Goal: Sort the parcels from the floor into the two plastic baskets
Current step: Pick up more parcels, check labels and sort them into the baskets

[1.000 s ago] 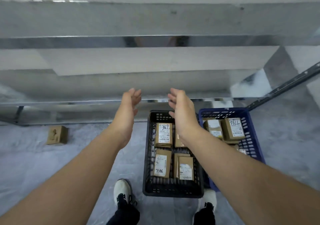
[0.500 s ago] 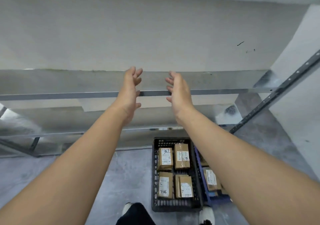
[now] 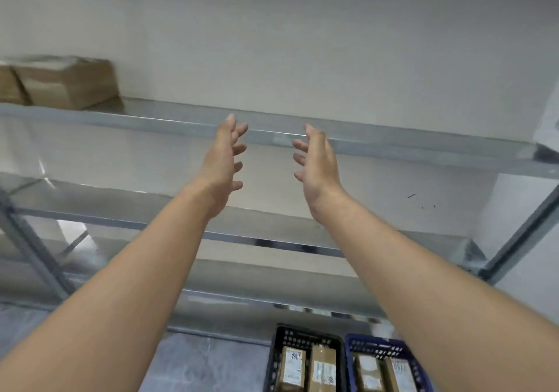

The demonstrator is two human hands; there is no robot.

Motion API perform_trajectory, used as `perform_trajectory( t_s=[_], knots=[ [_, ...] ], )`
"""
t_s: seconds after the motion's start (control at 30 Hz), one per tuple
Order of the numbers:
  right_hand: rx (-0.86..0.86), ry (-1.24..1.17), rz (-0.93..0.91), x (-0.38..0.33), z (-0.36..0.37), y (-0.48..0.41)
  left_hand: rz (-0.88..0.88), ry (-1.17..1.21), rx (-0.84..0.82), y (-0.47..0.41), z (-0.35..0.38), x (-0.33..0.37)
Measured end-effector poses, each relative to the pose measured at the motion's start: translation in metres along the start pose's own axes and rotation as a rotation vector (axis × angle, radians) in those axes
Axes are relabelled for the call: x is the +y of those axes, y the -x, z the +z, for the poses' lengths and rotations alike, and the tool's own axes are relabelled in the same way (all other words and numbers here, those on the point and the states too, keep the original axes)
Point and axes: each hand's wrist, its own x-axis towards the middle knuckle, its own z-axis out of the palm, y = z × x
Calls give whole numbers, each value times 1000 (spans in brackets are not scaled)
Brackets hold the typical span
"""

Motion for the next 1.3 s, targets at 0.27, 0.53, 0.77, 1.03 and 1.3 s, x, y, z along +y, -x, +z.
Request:
perform_trajectory(
  t_s=[0.27, 0.53, 0.77, 1.03, 1.3],
  knots=[
    [-229, -19, -63, -71, 20, 27, 104, -53, 171, 65, -25, 67],
    [-463, -25, -38, -77, 86, 85, 151, -140, 370, 134, -87, 78],
    [-611, -28, -15, -54, 172, 140, 98, -190, 496, 175, -185, 47],
    [-614, -37, 51, -15, 314, 184, 35, -227, 483, 190, -335, 24],
    [-553, -42, 195, 25, 439, 218, -102, -255, 398, 176, -459, -9]
  ],
)
